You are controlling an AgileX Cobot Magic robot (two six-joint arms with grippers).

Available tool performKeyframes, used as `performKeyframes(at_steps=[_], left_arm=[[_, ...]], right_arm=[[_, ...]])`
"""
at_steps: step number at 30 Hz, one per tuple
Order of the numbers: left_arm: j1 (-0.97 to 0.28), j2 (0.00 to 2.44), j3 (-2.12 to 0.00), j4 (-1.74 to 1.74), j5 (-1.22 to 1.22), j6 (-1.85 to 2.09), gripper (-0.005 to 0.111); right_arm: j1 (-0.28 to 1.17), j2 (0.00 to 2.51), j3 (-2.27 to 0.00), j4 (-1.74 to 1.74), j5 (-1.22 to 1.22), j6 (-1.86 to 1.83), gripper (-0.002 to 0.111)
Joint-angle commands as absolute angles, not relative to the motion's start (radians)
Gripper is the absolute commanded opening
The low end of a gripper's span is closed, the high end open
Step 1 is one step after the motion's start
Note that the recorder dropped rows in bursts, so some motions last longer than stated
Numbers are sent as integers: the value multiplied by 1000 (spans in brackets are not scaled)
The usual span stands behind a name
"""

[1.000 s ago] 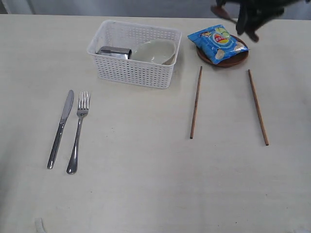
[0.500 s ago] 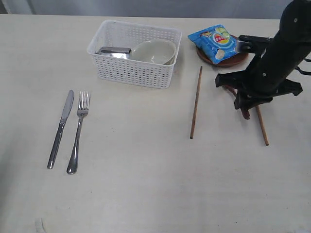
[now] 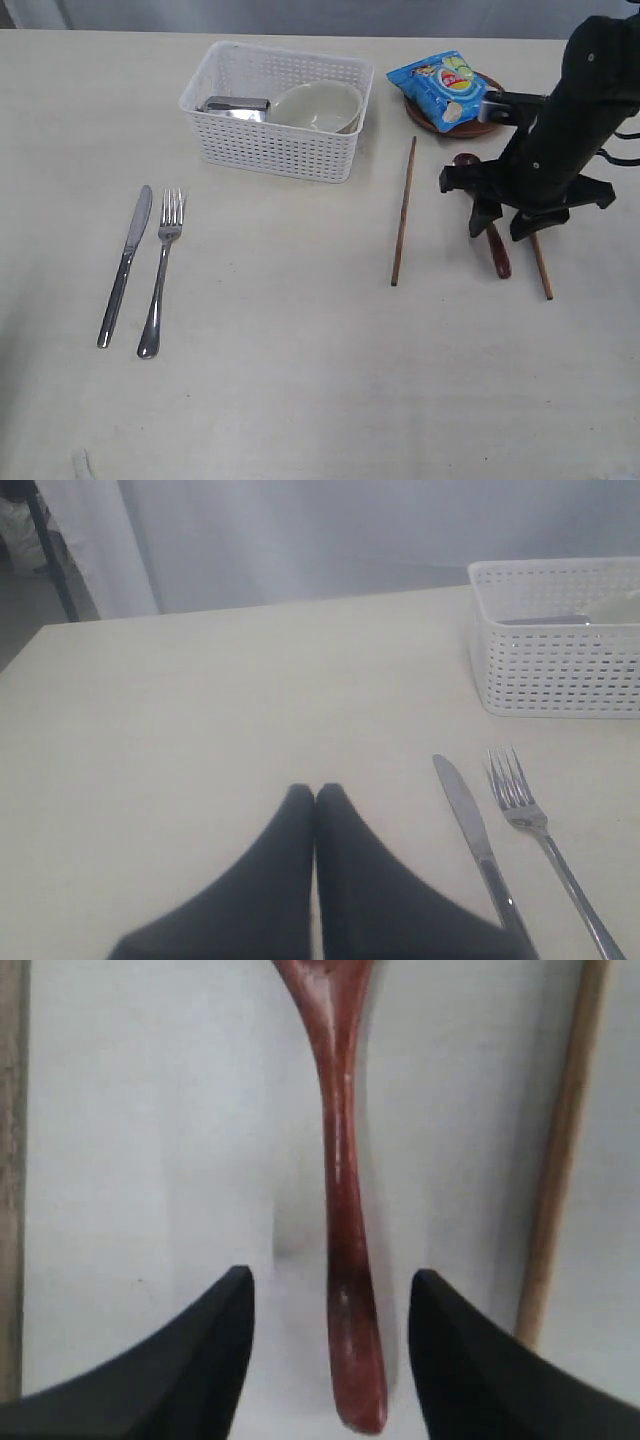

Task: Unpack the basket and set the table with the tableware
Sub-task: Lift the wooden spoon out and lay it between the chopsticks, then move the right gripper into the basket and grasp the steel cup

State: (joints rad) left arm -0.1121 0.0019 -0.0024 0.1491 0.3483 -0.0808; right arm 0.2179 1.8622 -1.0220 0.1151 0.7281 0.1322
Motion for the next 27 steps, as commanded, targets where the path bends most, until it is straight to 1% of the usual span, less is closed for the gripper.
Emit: performKeyframes(at_steps=[1, 8, 16, 18, 21, 25, 27], left_arm=[[-118, 0, 0, 149, 348, -83, 0], [-118, 0, 0, 149, 348, -83, 0], [-118, 0, 0, 149, 348, -83, 0], [-118, 0, 0, 149, 348, -83, 0], [-118, 0, 0, 149, 348, -83, 0], [-118, 0, 0, 149, 348, -83, 0], [-118, 0, 0, 149, 348, -83, 0]], right_arm=[[212, 1820, -1096, 106, 815, 134, 52], [239, 1733, -1266, 111, 854, 134, 52], [384, 1766, -1509, 111, 854, 134, 52], [418, 1799, -1580, 111, 854, 134, 52], [480, 1921, -1746, 204, 854, 132, 52], [480, 2113, -1925, 385, 879, 95, 52], [480, 2192, -1990, 387, 900, 85, 52]])
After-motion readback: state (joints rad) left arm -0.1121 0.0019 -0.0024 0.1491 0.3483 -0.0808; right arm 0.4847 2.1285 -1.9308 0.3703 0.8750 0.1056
